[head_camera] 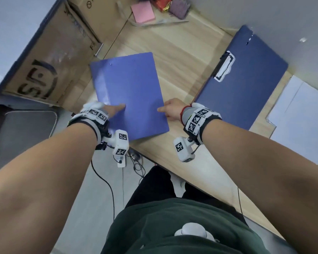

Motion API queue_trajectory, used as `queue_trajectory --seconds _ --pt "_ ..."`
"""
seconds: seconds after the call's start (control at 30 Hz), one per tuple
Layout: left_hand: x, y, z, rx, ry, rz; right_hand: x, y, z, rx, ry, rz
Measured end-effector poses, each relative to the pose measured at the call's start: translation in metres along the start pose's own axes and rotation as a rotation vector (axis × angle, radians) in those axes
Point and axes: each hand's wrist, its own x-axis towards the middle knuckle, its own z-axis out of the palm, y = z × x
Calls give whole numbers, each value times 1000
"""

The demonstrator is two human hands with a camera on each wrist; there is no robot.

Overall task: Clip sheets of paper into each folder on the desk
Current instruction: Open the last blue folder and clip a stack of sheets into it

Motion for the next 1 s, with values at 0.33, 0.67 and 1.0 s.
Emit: queue_trajectory --seconds 0.33,0.67,1.0 --pt "-31 3 -20 -427 92 189 -39 25 -16 131 -24 -60" --pt "-160 58 -22 -646 205 525 -131 63 -115 436 255 -326" --pt "-265 152 147 -354 -49 837 -191 317 -185 472 593 -75"
